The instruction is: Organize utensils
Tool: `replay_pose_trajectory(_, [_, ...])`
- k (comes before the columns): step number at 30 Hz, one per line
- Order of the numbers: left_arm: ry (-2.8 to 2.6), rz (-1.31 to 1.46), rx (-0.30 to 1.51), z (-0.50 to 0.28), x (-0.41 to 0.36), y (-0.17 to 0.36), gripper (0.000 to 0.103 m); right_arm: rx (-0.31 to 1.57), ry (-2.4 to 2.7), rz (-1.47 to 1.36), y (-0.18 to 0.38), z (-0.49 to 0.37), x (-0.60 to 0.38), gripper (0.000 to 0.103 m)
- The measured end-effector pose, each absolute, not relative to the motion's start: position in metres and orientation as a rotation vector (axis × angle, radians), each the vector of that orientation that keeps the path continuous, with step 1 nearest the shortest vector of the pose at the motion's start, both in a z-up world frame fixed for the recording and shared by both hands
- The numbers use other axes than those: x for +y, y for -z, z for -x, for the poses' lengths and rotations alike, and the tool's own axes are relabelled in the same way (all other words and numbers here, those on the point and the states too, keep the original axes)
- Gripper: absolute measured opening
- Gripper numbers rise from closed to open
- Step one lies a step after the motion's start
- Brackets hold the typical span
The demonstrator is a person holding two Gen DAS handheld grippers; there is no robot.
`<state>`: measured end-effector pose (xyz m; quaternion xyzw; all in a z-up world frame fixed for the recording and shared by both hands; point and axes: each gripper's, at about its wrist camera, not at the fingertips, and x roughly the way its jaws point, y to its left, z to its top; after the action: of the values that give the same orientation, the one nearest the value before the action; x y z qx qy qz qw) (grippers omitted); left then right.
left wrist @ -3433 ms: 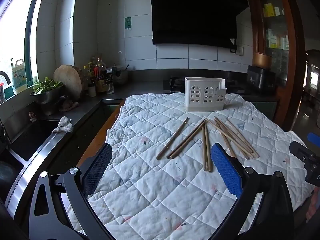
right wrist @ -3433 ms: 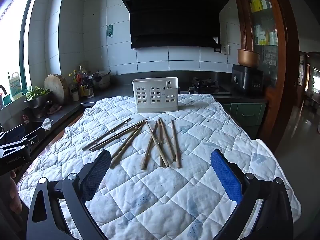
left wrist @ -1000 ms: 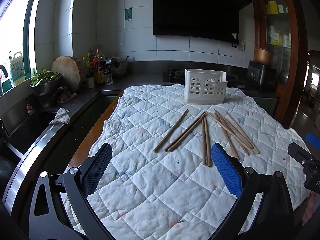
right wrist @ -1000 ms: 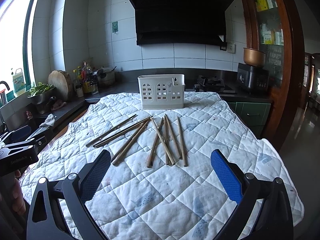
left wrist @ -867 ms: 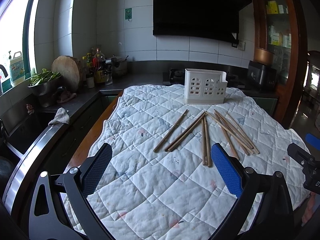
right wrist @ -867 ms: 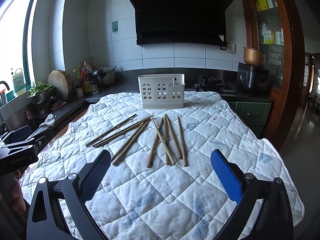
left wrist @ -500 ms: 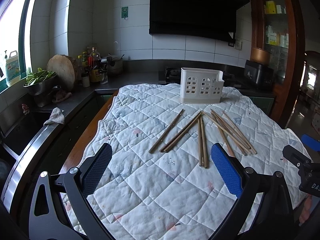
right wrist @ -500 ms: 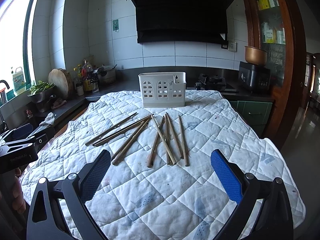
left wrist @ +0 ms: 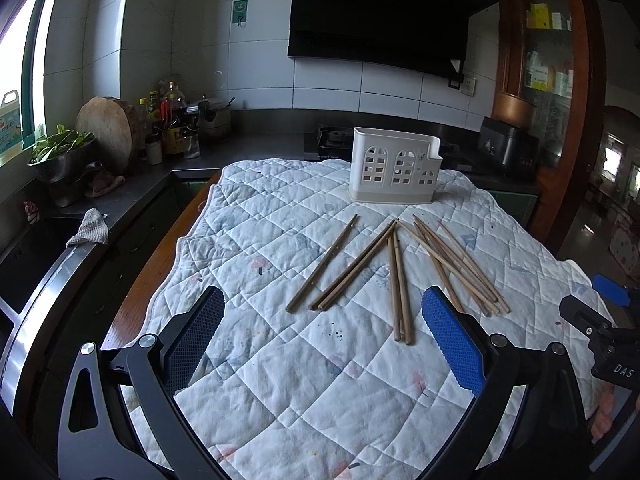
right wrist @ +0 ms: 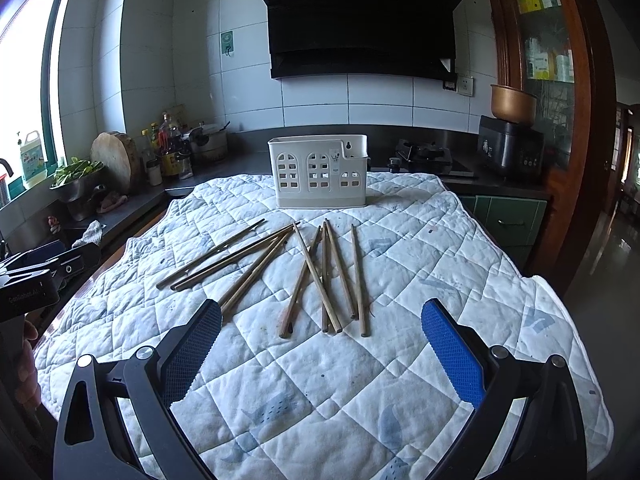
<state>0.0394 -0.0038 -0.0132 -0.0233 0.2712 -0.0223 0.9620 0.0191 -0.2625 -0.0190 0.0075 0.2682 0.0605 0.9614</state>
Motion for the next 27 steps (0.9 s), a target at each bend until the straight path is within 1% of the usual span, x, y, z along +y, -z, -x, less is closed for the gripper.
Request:
replay_pose_trajectory(9, [0.047, 0.021, 0.54, -0.057, -0.008, 0.013, 0.098, 0.565, -0.106, -0.019, 0.024, -0.038, -0.269, 0.097])
replay_pose_trajectory(27, [0.112, -0.027, 0.612, -0.11, 0.005, 0.036, 0.095, 0.638, -0.089, 0.0, 0.04, -0.081, -0.279, 0.096])
